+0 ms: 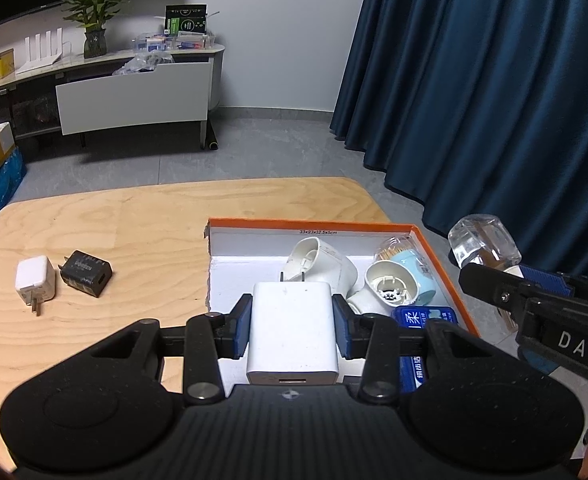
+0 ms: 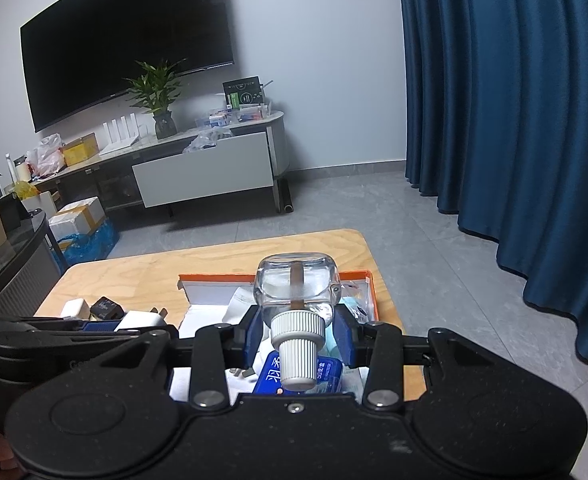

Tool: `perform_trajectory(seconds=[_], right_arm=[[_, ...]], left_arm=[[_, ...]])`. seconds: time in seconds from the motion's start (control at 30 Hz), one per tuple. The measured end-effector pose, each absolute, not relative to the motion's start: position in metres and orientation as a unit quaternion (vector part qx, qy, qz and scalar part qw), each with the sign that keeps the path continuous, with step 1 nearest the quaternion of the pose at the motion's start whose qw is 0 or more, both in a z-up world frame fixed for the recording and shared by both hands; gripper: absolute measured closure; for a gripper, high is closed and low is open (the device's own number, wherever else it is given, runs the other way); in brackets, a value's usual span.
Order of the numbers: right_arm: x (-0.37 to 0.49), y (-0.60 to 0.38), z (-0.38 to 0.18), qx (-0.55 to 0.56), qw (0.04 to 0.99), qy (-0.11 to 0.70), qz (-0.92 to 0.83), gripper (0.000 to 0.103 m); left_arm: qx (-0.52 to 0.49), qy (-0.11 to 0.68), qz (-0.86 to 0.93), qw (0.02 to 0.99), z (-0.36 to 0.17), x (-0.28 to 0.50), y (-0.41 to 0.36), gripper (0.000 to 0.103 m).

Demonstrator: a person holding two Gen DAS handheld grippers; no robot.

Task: Organize rigid objects
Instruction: 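Carry the charger cube and glass bottle with both tools over the white box, then open the right tool to drop the glass bottle into the box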

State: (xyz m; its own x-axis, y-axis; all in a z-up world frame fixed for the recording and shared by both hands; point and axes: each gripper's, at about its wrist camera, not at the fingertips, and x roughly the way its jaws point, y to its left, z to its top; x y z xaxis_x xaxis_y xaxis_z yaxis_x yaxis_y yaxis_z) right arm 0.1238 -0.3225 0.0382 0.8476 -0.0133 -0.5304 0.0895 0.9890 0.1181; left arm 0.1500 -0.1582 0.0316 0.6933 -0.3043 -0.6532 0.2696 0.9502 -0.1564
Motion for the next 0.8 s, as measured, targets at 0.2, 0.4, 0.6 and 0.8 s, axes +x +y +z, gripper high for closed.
perform_trajectory(seconds=[0.2, 0.4, 0.6, 0.8], right_arm=[[0.134, -0.322, 0.035, 0.069, 0.957, 0.281, -0.029, 0.056], [0.146, -0.324, 0.031, 0.067, 0.955, 0.287, -0.029, 0.056], [0.159, -0.327, 0.026, 0.066, 0.954, 0.293, -0.030, 0.056], [0.180, -0.330, 0.021, 0.062, 0.954, 0.291, -0.034, 0.053]], left_arm=[[-0.026, 0.365, -0.156, 0.918, 0.027, 0.155, -0.159, 0.062], [-0.026, 0.371, -0.155, 0.915, 0.023, 0.161, -0.160, 0.062], [-0.026, 0.377, -0.154, 0.913, 0.017, 0.168, -0.160, 0.062], [-0.026, 0.383, -0.152, 0.911, 0.012, 0.175, -0.159, 0.062]])
